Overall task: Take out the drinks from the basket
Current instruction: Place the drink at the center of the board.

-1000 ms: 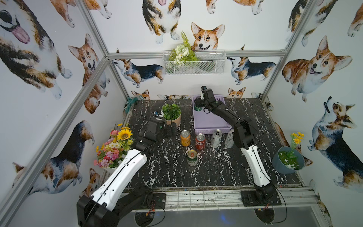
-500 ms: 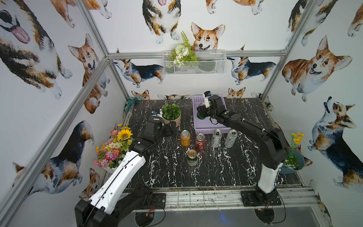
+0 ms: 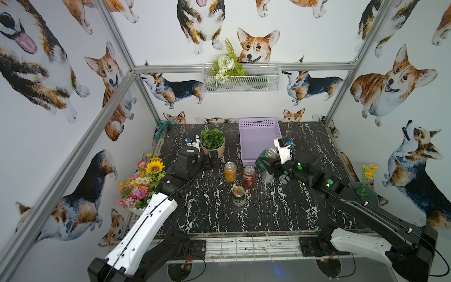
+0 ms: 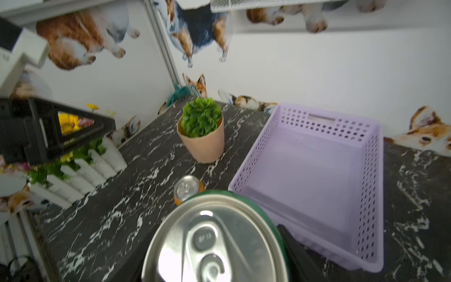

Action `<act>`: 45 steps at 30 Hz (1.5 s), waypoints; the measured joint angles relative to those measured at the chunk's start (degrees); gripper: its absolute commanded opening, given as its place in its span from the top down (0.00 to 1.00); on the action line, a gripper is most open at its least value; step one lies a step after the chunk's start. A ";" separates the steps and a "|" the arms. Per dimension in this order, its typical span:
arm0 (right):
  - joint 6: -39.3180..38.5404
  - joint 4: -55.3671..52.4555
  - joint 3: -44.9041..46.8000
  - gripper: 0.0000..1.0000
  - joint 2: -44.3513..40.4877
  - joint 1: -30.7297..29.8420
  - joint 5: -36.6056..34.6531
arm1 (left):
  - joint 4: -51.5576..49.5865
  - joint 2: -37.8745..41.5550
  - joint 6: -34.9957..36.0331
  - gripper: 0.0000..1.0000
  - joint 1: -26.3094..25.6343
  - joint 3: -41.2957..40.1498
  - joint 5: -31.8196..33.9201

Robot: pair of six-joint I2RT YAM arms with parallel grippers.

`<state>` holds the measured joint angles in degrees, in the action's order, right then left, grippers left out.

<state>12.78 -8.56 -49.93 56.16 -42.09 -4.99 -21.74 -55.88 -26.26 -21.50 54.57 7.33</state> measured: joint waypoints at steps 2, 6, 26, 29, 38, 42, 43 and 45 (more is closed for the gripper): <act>0.85 -0.57 3.56 1.00 -2.05 -0.46 -0.02 | 0.00 0.02 0.00 0.00 0.09 -0.04 0.00; 2.64 -0.46 9.01 1.00 -1.77 -0.76 0.48 | 0.00 0.00 0.00 0.00 0.20 -0.04 -0.02; 4.79 8.37 21.38 0.93 5.46 -8.35 -2.51 | -0.02 -1.16 -0.02 0.00 0.35 -0.04 0.13; 5.09 8.33 22.21 0.80 5.57 -9.33 -3.10 | -0.02 -1.40 -0.02 0.00 0.35 -0.04 0.11; 6.67 10.16 23.89 0.00 5.05 -10.78 -6.45 | -0.02 -1.70 -0.52 0.00 0.35 -0.04 -0.02; 6.91 11.65 23.87 0.00 3.34 -10.84 -7.85 | -0.02 -1.77 -0.61 0.00 0.35 -0.04 -0.02; 6.97 11.67 23.74 0.00 3.02 -10.88 -8.20 | -0.02 -1.84 -0.68 0.00 0.35 -0.04 -0.02; 7.63 11.37 22.97 0.00 2.14 -11.06 -8.81 | -0.02 -1.92 -0.70 0.00 0.35 -0.04 -0.04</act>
<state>20.40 2.81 -26.96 58.30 -53.15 -13.80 -21.76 -57.80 -26.96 -21.15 54.52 7.29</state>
